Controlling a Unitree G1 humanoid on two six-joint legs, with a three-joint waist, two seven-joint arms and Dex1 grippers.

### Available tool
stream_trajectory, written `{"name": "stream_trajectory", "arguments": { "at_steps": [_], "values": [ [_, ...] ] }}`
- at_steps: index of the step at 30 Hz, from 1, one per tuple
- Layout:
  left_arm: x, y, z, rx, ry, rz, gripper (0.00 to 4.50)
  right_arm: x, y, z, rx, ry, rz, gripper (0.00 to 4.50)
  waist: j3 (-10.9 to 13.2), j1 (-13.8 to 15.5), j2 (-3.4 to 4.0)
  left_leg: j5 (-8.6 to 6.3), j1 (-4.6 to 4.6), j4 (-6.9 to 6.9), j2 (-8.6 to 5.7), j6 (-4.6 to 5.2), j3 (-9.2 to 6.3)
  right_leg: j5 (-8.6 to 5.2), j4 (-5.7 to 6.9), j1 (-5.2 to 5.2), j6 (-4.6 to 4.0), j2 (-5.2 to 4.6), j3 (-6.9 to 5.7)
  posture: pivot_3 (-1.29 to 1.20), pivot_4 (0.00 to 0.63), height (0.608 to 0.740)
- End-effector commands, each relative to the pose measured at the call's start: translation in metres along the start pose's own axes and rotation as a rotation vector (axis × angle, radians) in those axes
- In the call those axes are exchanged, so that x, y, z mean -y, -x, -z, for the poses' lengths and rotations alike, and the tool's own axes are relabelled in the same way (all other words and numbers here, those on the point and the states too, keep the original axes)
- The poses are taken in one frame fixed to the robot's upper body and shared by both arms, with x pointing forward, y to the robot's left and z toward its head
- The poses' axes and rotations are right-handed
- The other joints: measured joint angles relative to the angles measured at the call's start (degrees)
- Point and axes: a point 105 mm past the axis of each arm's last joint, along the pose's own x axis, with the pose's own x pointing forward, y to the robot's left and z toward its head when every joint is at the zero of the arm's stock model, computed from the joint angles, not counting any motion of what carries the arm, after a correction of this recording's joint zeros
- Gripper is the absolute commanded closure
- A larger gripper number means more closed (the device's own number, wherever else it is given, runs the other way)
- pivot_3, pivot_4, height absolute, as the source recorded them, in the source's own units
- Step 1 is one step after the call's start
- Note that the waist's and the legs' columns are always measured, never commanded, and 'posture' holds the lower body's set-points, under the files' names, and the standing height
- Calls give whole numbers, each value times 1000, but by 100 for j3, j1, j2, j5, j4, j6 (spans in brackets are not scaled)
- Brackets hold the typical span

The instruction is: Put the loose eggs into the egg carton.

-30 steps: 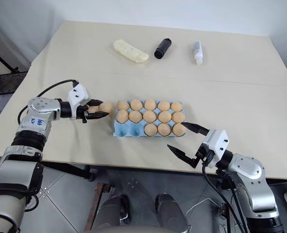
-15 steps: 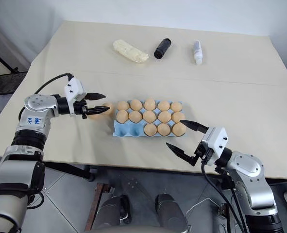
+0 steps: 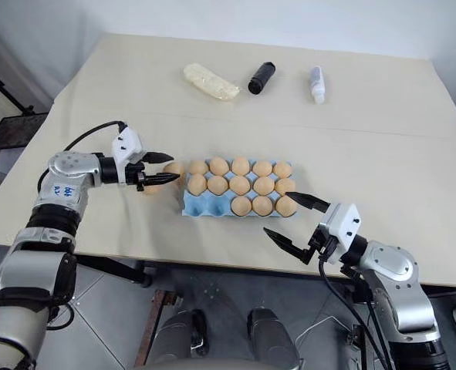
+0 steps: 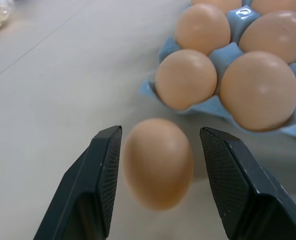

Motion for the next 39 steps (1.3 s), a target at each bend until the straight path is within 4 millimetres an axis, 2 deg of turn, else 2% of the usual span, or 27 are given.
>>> {"name": "stream_trajectory", "arguments": {
  "at_steps": [1,3,5,12,22,29,39],
  "values": [
    [0,-9,4,-31,6,3,1911,0,1,-7,28,21,7,0,0,-2,0,0,0,2,0,0,-1,0,3,0,0,0,0,0,150,740],
    [-1,-11,5,-42,6,-3,1911,-1,2,-7,28,21,12,0,0,-3,0,1,1,2,0,2,-1,0,7,0,0,-2,0,0,150,740],
    [-1,-12,5,-48,11,-1,2249,-2,2,-7,29,21,18,0,0,-4,0,1,1,2,0,2,-2,0,9,0,0,-2,0,0,150,740],
    [-3,-4,12,-90,4,5,4293,-2,2,-6,30,19,30,0,-1,-34,1,5,9,2,3,-4,-2,0,23,0,-1,3,1,0,150,740],
    [-17,14,-5,-19,17,-34,4293,0,-1,-5,37,22,22,0,-1,-33,1,10,10,0,3,3,-6,0,36,-2,-2,-2,-2,0,150,740],
    [-19,16,-2,-68,-2,-33,2155,1,-3,-4,39,22,17,0,0,-24,0,10,4,-3,4,1,-6,-1,26,-4,-2,-3,-4,0,150,740],
    [-21,5,5,-145,-3,-62,2155,1,-1,-3,38,23,23,0,0,-22,-1,9,4,-1,4,2,-6,0,28,-5,-2,-4,-4,0,150,740]
  ]
}}
